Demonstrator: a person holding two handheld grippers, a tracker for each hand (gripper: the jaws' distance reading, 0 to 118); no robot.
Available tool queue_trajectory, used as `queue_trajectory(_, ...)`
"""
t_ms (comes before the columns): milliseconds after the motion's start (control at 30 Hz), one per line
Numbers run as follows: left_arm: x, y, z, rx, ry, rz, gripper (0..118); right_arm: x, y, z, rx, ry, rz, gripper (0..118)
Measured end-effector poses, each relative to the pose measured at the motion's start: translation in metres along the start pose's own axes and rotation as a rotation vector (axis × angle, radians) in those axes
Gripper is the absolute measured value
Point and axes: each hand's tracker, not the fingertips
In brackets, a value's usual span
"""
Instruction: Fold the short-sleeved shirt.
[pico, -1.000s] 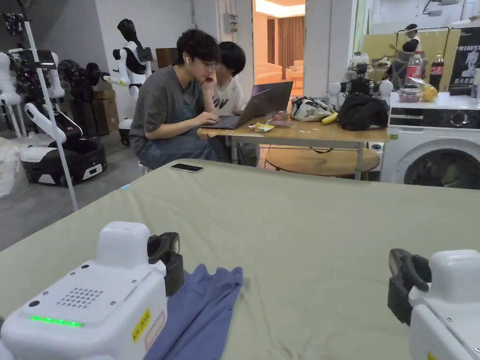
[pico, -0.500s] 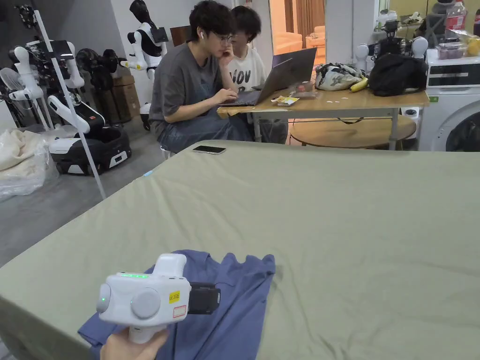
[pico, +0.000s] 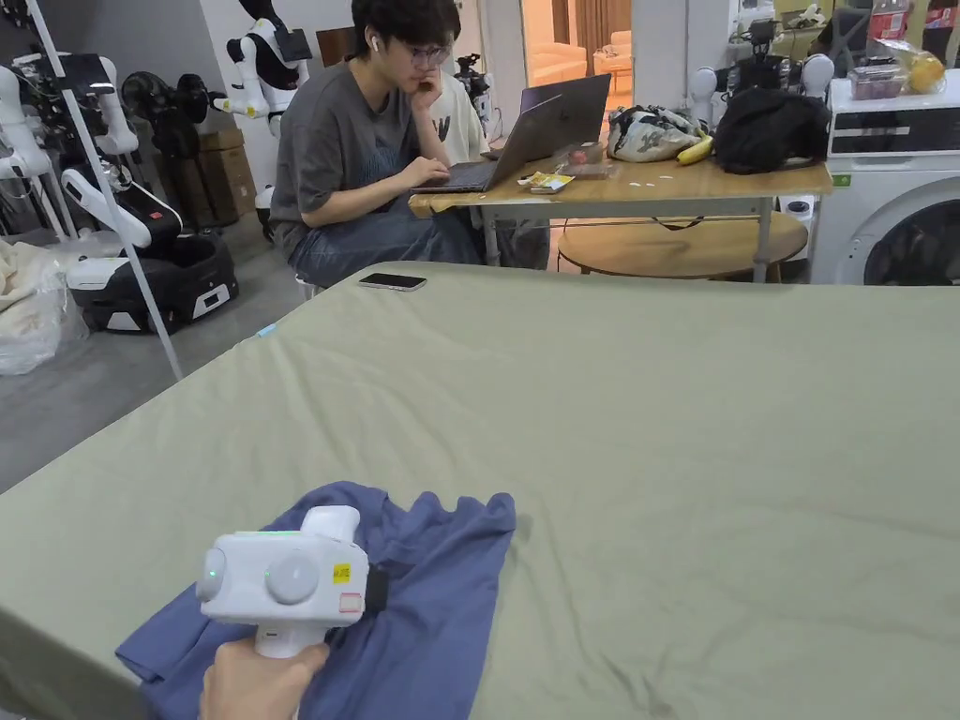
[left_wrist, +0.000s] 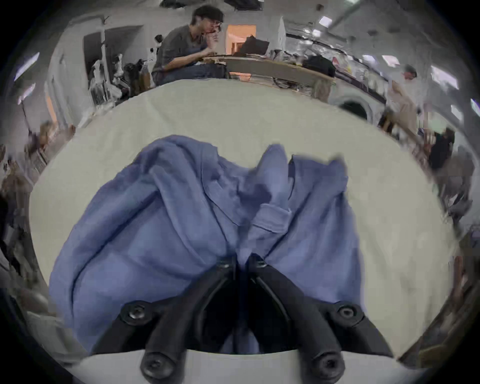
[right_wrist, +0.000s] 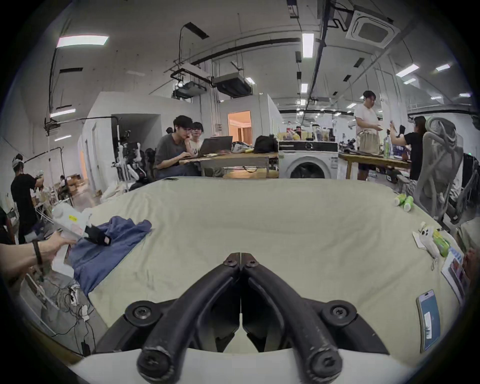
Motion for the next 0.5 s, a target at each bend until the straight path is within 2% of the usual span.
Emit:
queue_trajectory(67, -0.011, 0.016, 0.025, 0.097, -0.090, 0.116, 2, 0.002, 0.001, 0.004, 0.006, 0.005, 0.008, 0)
queue_trajectory(133, -0.012, 0.052, 0.067, 0.219, -0.079, 0.149, 2, 0.006, 0.003, 0.009, 0.018, -0.001, 0.005, 0)
queue_trajectory(233, -0.003, 0.122, 0.132, 0.328, 0.032, -0.003, 2, 0.015, 0.007, 0.018, 0.030, 0.005, -0.017, 0)
queue_trajectory(367, 0.037, 0.210, 0.216, 0.531, 0.097, -0.104, 2, 0.027, 0.010, 0.036, 0.044, -0.009, -0.013, 0)
queue_trajectory(433, 0.073, 0.240, 0.239, 0.589, 0.159, -0.222, 2, 0.034, 0.011, 0.043, 0.054, -0.037, -0.019, 0)
queue_trajectory(500, 0.107, 0.256, 0.242, 0.605, 0.158, -0.299, 2, 0.042, 0.013, 0.048, 0.059, -0.062, -0.039, 0)
